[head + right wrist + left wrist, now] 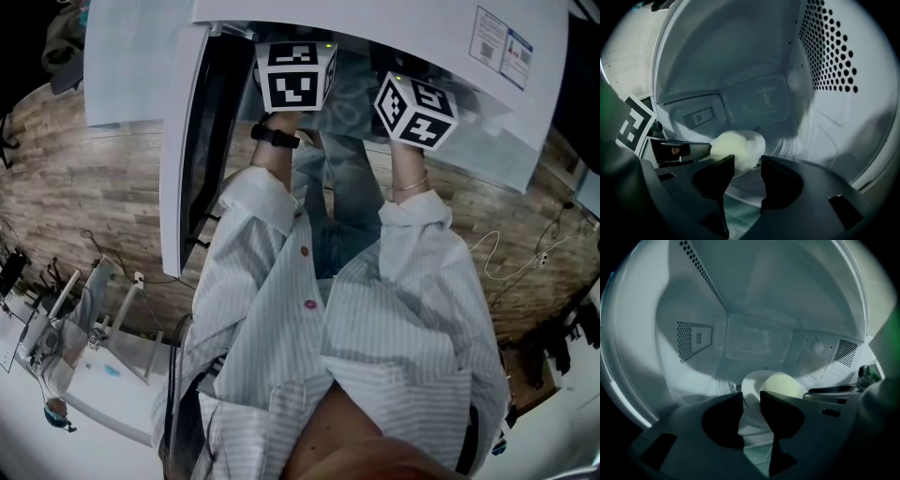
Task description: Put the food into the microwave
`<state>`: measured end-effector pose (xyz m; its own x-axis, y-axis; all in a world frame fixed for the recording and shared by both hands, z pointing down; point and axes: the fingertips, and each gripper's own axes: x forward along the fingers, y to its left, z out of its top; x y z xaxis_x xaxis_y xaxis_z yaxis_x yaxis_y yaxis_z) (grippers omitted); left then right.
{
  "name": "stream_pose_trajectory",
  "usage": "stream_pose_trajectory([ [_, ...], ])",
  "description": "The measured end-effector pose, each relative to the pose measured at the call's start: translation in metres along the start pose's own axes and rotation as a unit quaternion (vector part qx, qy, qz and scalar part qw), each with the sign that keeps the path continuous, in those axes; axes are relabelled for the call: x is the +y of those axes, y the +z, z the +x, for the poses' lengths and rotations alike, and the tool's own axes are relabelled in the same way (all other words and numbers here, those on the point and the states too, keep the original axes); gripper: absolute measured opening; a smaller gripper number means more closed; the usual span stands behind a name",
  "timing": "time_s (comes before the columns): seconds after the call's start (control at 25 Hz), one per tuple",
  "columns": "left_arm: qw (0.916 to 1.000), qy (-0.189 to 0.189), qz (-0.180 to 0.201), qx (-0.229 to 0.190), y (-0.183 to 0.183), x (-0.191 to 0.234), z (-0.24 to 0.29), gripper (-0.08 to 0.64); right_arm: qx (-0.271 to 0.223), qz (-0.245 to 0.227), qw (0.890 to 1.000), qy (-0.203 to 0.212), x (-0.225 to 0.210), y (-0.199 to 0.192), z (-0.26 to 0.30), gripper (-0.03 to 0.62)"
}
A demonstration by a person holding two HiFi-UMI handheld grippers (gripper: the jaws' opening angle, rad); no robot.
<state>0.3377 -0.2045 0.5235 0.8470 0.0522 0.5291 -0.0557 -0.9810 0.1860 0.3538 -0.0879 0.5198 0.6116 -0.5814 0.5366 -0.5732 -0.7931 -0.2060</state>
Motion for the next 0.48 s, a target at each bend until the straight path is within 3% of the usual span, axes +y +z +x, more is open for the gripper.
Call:
stream_pose_trajectory([
  [0.48,0.9996,0.006,0.002,-0.028,0.000,0.007,-0.015,0.114,-0.002,0.010,1.000,0.009,0.002,-0.001,-0.002,0.190],
])
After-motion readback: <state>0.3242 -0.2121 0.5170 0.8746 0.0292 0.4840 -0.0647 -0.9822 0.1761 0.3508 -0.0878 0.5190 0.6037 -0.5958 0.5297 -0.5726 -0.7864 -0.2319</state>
